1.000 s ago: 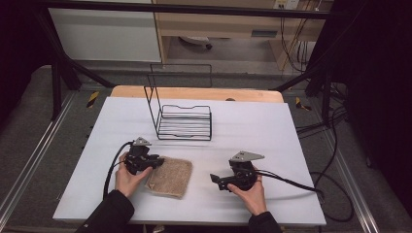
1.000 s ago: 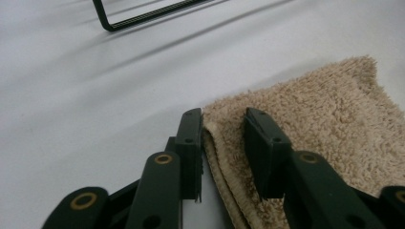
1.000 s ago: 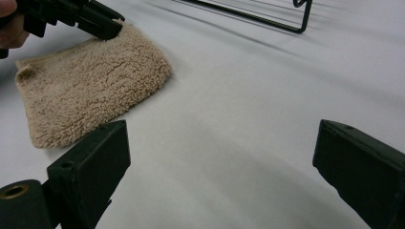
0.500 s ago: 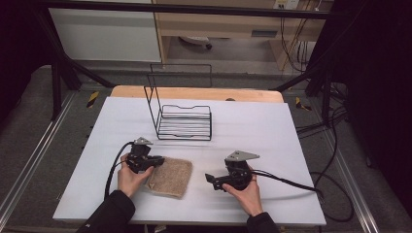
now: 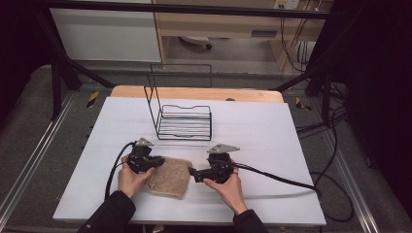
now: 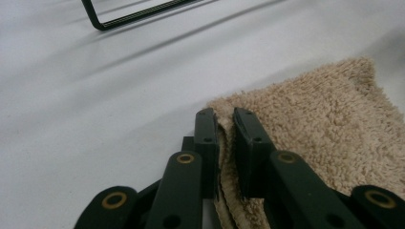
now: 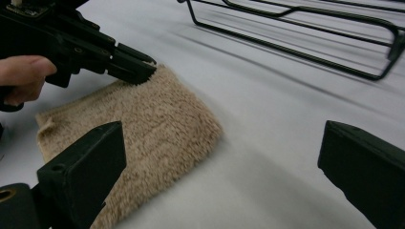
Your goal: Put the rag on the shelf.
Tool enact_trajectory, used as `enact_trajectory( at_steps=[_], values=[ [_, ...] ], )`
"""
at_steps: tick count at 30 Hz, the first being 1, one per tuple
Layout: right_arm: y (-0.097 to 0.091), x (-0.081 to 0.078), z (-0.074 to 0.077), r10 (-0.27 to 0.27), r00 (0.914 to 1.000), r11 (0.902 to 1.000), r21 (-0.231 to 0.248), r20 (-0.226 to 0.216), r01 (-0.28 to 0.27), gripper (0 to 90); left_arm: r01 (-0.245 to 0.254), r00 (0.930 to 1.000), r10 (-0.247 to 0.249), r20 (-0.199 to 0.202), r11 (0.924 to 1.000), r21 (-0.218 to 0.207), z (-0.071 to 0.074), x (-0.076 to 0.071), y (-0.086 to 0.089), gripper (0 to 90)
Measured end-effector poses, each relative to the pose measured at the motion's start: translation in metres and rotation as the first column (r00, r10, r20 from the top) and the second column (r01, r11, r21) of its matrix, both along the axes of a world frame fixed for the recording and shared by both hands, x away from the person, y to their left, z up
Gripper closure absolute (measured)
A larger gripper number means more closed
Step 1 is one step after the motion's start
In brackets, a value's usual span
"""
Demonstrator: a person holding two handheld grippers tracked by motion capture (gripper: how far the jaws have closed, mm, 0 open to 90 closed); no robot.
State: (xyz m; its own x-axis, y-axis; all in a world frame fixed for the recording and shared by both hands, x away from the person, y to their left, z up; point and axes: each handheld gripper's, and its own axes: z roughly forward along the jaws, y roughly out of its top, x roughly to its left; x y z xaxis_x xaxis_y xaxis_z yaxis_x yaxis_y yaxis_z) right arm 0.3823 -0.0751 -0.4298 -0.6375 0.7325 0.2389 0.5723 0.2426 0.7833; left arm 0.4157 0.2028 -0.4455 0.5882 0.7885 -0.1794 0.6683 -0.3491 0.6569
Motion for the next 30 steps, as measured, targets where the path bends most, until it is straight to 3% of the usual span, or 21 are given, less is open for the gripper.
enact_trajectory(
  at_steps=[2, 4, 6, 9, 10, 13, 17, 24, 25, 30],
  values=[
    [0.008, 0.003, -0.002, 0.001, 1.0000, 1.0000, -0.002, 0.001, -0.001, 7.9, 0.005, 1.0000, -0.005, 0.003, 1.0000, 0.002, 0.000, 0.000, 0.000, 80.3],
    [0.020, 0.011, -0.006, -0.011, 0.9994, 0.9995, -0.031, -0.032, 0.010, 13.2, 0.009, 0.9999, -0.009, 0.005, 1.0000, 0.001, 0.000, 0.000, 0.000, 80.1],
    [0.025, 0.015, -0.010, -0.013, 0.9992, 0.9994, -0.032, -0.038, 0.012, 20.9, 0.017, 0.9998, -0.017, 0.011, 0.9998, 0.007, 0.000, 0.000, 0.000, 80.0],
    [0.028, 0.018, -0.013, -0.025, 0.9985, 0.9990, -0.038, -0.047, 0.024, 26.4, 0.017, 0.9997, -0.017, 0.016, 0.9998, 0.013, 0.000, 0.000, 0.000, 79.7],
    [0.029, 0.021, -0.016, -0.035, 0.9980, 0.9985, -0.044, -0.053, 0.033, 33.7, 0.018, 0.9997, -0.018, 0.018, 0.9997, 0.015, 0.000, -0.001, 0.000, 79.7],
    [0.029, 0.023, -0.017, -0.043, 0.9978, 0.9976, -0.057, -0.049, 0.041, 40.5, 0.022, 0.9995, -0.023, 0.021, 0.9996, 0.016, 0.000, -0.001, 0.000, 79.6],
    [0.029, 0.024, -0.019, -0.050, 0.9960, 0.9966, -0.069, -0.074, 0.045, 56.2, 0.032, 0.9991, -0.032, 0.026, 0.9994, 0.016, -0.001, -0.001, 0.000, 79.4],
    [0.031, 0.025, -0.023, -0.042, 0.9914, 0.9974, -0.064, -0.124, 0.035, 66.7, 0.037, 0.9991, -0.037, 0.020, 0.9993, 0.003, -0.001, 0.001, 0.002, 79.4],
    [0.032, 0.025, -0.023, -0.040, 0.9880, 0.9983, -0.048, -0.149, 0.034, 71.3, 0.035, 0.9992, -0.035, 0.018, 0.9994, 0.000, -0.001, 0.001, 0.002, 79.4],
    [0.033, 0.026, -0.024, -0.037, 0.9817, 0.9992, -0.023, -0.187, 0.033, 81.1, 0.032, 0.9994, -0.032, 0.009, 0.9994, -0.015, -0.002, 0.002, 0.004, 80.1]
  ],
)
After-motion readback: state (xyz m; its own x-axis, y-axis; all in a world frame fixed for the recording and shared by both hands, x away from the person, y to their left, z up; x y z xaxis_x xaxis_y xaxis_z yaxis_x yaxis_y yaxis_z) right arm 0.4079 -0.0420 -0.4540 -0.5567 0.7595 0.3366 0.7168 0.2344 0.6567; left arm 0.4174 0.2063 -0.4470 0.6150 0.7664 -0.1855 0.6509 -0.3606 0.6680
